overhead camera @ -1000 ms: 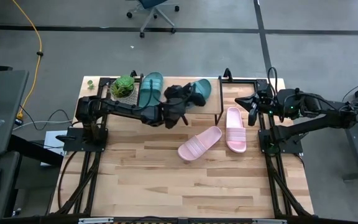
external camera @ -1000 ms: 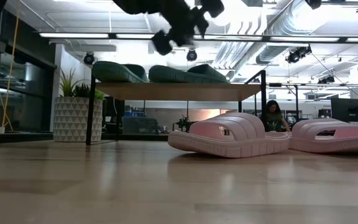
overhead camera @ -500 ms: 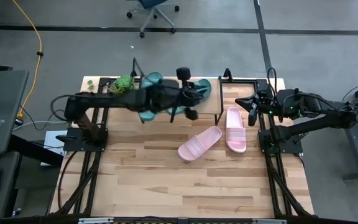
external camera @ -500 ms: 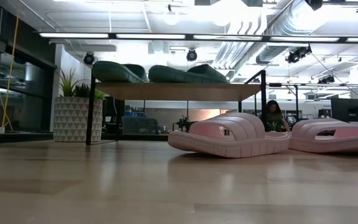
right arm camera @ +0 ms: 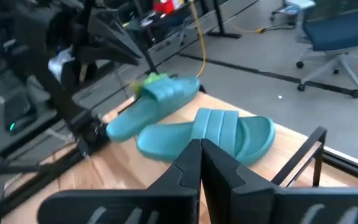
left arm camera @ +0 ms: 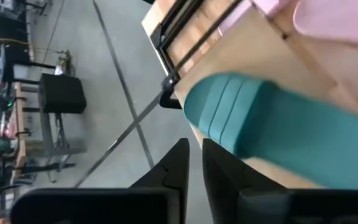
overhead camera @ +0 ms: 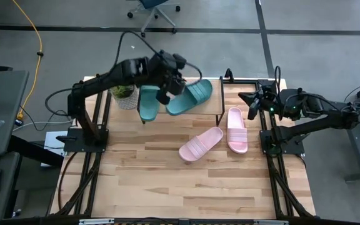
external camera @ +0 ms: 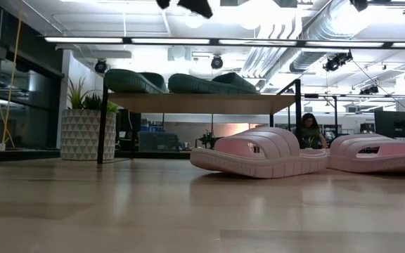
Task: Pick and place slides into the shelf
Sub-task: Put the green slide on the shelf
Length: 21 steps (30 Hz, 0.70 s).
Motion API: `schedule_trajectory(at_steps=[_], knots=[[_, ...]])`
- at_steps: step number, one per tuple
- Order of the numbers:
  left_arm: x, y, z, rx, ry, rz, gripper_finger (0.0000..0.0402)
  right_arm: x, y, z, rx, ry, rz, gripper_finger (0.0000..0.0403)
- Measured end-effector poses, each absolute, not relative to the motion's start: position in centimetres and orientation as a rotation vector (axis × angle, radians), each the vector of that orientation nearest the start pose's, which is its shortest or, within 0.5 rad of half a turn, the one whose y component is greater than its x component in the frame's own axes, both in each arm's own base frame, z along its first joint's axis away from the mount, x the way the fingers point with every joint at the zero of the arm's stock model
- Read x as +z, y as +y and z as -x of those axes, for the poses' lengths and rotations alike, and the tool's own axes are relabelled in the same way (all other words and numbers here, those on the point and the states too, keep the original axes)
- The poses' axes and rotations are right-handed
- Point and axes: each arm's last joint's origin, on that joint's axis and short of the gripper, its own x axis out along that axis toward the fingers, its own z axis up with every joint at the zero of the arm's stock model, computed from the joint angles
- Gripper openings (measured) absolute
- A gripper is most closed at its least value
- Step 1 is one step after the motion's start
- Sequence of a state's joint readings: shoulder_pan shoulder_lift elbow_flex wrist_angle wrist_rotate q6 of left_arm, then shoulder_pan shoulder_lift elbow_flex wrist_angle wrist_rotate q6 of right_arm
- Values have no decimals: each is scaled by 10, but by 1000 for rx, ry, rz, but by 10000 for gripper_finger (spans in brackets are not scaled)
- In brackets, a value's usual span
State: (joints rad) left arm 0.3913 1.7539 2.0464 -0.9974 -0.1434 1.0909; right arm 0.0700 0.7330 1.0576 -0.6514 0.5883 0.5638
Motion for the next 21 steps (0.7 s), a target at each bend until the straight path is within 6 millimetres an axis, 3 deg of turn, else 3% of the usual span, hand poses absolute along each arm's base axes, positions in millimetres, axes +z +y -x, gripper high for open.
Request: schedule_trajectory(at_steps=[5,14,21], knots=[[417,161,-328,-40,957,-1014,60,386,-8,-126,-624,132,-480,0],[382,173,-355,-184,990,-1062,109,380,-9,-141,-669,139,-551,0],[355,182,-371,-238,1065,-1068,114,372,-13,-163,-693,189,-544,0]])
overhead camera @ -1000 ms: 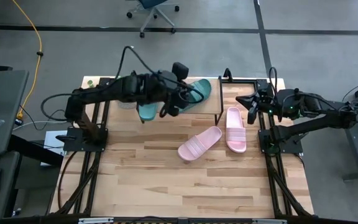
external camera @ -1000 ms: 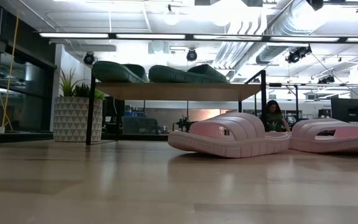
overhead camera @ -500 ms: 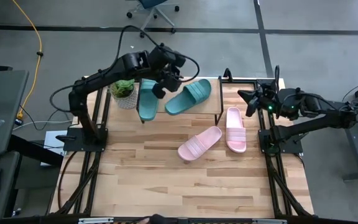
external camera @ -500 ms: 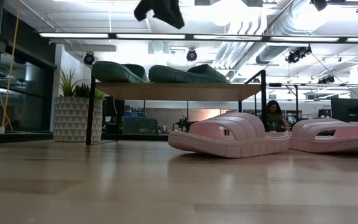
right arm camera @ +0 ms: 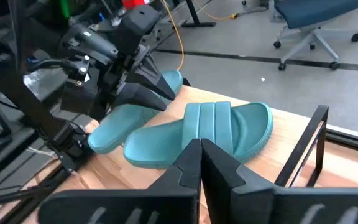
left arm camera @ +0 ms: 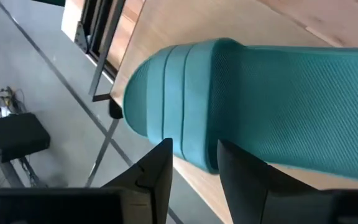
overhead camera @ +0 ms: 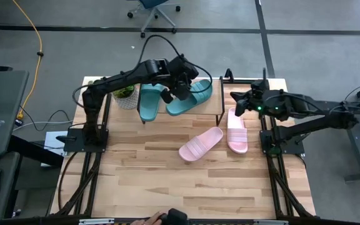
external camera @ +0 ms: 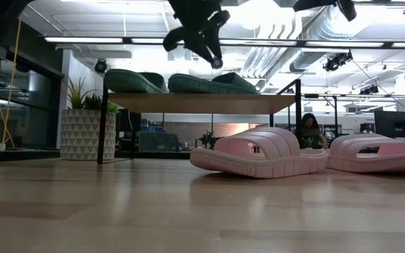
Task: Pick and place slides into the shelf
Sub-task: Put the green slide on the shelf
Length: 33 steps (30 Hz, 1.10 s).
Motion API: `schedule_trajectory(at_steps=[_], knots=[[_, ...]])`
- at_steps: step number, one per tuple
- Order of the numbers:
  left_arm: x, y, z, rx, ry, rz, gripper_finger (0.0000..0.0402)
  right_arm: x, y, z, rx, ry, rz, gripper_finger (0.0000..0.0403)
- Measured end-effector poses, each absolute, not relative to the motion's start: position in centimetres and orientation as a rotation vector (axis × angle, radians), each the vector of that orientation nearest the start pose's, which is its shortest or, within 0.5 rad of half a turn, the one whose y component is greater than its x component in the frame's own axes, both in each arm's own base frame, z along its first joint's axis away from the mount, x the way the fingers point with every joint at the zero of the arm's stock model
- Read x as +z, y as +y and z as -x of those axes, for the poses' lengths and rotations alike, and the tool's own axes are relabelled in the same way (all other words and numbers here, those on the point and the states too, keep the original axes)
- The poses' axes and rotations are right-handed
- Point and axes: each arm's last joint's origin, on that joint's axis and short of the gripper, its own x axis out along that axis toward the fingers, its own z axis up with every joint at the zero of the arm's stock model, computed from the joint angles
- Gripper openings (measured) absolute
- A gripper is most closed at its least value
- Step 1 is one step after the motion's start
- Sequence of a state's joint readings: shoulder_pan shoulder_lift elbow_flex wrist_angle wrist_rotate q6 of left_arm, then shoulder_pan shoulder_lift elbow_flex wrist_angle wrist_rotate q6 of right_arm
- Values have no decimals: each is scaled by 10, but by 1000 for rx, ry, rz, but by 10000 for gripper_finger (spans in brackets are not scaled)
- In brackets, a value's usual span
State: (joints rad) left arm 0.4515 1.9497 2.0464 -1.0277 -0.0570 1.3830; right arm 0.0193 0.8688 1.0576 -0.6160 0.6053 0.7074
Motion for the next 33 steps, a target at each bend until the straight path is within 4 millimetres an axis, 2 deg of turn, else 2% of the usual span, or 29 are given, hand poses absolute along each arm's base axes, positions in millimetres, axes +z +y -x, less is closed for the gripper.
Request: schedule_trajectory(at_steps=[7,18,26,29,33], knots=[[337,183,-383,-299,1079,-1073,113,368,-18,-169,-697,217,-551,0],[319,186,-398,-275,1121,-1105,111,369,-19,-168,-703,213,-547,0],[315,189,-401,-222,1163,-1095,109,369,-19,-168,-703,214,-546,0],[315,190,-400,-197,1180,-1085,91,369,-19,-168,-702,217,-538,0],[315,190,-400,-180,1191,-1079,40,369,-19,-168,-701,218,-535,0]])
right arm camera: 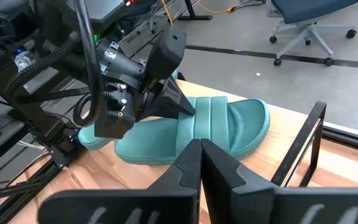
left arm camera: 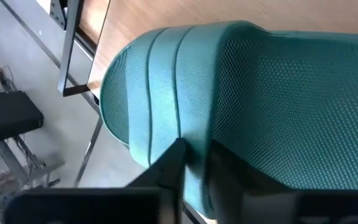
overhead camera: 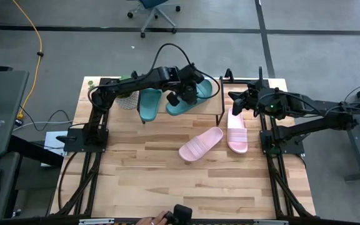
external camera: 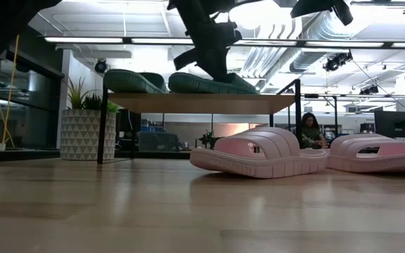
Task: Pick and place slides into the shelf
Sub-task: Put the green slide on the shelf
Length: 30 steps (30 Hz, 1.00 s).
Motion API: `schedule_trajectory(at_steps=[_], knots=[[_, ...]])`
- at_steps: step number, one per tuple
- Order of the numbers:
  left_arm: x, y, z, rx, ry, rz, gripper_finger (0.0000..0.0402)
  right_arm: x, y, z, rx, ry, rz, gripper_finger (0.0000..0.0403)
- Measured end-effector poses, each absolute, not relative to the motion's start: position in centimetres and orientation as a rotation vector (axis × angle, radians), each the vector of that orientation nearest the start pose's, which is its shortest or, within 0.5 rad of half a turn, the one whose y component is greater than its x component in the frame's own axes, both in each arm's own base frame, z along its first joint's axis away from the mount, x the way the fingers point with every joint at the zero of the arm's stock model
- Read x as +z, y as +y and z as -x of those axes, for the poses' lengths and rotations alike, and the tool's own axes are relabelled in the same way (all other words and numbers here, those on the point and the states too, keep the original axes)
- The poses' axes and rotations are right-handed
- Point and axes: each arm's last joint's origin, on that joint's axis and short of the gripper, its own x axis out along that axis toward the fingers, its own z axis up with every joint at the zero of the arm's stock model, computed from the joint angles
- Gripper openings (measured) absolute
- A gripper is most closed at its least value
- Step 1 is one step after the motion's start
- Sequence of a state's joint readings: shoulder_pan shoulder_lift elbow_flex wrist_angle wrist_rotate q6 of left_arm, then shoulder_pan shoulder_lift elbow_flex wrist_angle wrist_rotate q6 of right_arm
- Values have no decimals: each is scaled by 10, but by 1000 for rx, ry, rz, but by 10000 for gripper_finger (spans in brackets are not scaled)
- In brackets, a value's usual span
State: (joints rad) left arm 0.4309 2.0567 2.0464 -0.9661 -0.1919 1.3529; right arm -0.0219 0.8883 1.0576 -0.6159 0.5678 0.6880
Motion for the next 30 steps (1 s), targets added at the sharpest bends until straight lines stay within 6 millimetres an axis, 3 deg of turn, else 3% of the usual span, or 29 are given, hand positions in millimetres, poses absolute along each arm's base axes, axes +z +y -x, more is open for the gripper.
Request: schedule_trajectory(at_steps=[3,12,30], knots=[[315,189,-400,-164,1191,-1070,9,369,-19,-168,-701,218,-535,0],[316,185,-401,-35,1283,-1065,7,369,-19,-168,-701,218,-536,0],[311,172,-392,218,1467,-869,1,369,-19,-168,-690,234,-498,0]])
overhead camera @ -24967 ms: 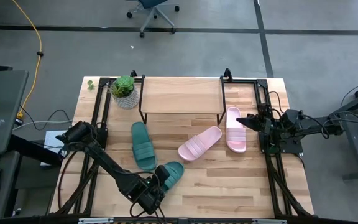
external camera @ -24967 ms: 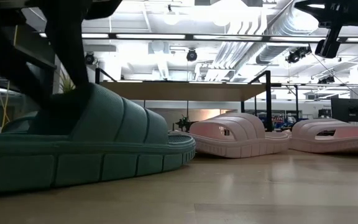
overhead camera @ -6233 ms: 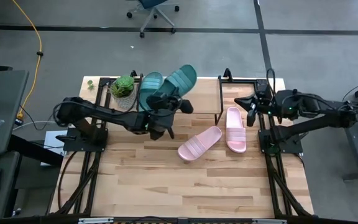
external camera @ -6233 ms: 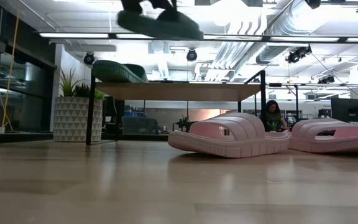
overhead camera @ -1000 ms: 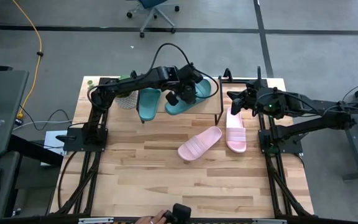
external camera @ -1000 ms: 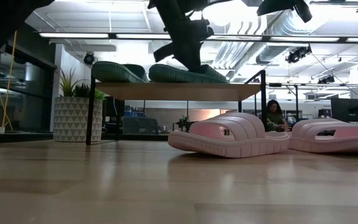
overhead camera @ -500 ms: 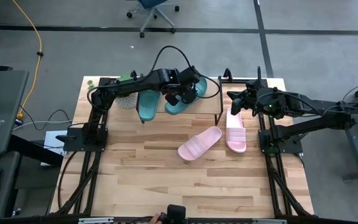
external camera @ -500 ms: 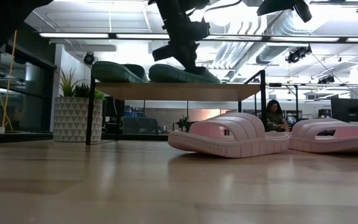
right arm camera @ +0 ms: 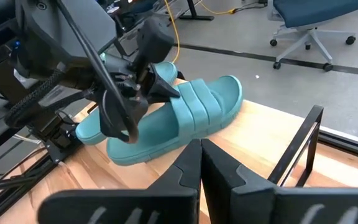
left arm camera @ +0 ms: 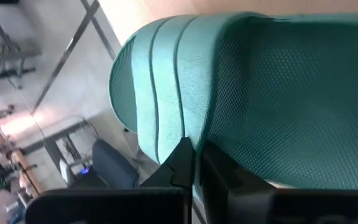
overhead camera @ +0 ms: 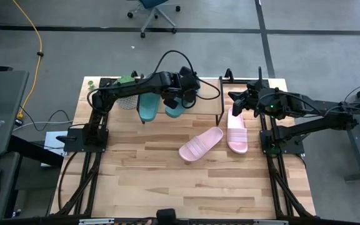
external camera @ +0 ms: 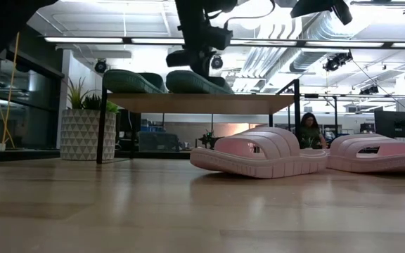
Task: Pick and place slides into the shelf
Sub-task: Put the green slide on the shelf
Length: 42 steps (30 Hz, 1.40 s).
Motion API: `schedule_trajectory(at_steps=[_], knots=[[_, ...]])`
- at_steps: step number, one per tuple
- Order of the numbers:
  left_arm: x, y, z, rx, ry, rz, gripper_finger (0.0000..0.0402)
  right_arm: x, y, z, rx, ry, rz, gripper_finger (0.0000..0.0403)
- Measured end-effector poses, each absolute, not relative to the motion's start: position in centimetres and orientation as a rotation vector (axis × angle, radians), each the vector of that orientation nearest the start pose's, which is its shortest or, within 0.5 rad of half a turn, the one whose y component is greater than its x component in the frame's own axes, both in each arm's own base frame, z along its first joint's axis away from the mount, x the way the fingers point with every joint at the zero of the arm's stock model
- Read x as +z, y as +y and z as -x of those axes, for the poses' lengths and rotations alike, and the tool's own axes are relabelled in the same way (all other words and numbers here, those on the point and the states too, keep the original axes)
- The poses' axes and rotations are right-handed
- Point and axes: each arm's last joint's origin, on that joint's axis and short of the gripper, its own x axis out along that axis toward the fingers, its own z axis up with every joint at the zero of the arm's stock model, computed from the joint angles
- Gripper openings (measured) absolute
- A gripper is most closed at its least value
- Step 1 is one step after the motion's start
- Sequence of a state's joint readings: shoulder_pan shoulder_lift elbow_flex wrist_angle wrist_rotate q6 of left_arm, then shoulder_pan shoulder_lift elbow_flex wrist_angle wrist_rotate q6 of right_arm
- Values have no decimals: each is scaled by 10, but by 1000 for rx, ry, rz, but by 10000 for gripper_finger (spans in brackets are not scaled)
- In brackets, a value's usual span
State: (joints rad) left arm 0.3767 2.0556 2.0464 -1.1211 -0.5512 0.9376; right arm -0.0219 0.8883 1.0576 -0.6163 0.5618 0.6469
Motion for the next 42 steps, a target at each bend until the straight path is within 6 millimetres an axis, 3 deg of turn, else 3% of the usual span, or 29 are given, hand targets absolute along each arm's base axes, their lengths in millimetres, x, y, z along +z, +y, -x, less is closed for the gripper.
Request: schedule_trajectory(at_steps=[24,42], knots=[[306,168,-375,387,1603,-662,0,369,-19,-168,-663,258,-460,0],[306,166,-371,434,1638,-642,0,368,-25,-168,-600,295,-464,0]])
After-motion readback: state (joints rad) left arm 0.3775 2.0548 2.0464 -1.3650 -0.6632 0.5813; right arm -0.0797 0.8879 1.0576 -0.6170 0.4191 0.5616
